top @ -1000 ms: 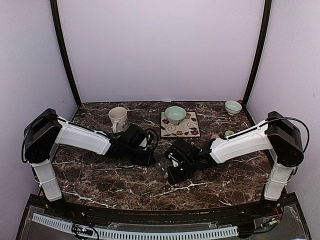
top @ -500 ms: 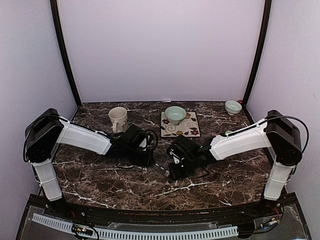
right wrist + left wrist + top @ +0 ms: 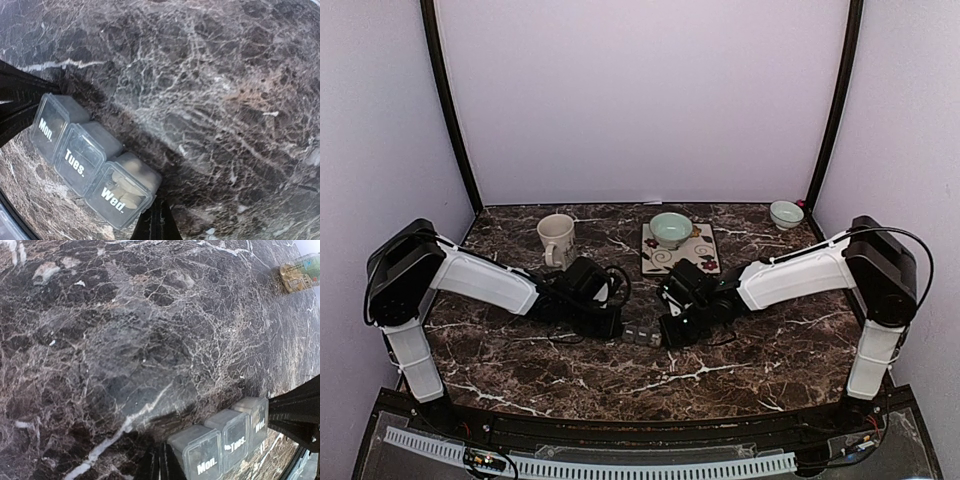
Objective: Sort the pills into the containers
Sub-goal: Adjust the pill container at the center of the board.
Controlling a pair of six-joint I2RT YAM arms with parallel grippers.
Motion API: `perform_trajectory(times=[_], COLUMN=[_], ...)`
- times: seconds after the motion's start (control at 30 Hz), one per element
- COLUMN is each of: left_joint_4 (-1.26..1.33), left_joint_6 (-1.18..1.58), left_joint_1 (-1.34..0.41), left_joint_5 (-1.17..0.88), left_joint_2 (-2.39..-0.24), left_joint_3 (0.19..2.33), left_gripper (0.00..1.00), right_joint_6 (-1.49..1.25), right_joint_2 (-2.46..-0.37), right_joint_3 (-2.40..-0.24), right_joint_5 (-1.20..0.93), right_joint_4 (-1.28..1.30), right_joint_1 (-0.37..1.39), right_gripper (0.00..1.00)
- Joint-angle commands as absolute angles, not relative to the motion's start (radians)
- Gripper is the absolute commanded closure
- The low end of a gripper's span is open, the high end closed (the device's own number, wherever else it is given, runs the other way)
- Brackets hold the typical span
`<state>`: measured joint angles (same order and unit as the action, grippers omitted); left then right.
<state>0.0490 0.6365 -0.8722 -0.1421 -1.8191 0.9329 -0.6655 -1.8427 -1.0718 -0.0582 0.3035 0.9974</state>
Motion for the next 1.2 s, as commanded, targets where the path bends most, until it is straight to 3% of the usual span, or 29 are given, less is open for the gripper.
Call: perform_trajectory(times=[0.0, 1.0, 1.17], left_joint_4=[0.049, 0.01, -0.041], left_joint_6=[0.648, 0.66, 0.675], left_joint_1=[-0.877, -0.882, -0.882], left_joint_5=[-0.163, -0.119, -0.055], left_joint_2=[-1.774, -1.768, -1.765], left_joint_3=[0.915, 0.93, 0.944], left_gripper=[0.93, 0.93, 0.89], right_joint_6=[-0.642, -0.603, -0.607], right_joint_2=[-1.861, -1.891, -1.869], right_joint_3=[-1.116, -1.139, -1.118], right_joint_5=[-0.048, -0.064, -0.056], right_joint_4=[0.285, 0.291, 0.293], right_joint_1=[0.983, 0.939, 0.939], right_gripper=[1.0, 1.0, 1.0])
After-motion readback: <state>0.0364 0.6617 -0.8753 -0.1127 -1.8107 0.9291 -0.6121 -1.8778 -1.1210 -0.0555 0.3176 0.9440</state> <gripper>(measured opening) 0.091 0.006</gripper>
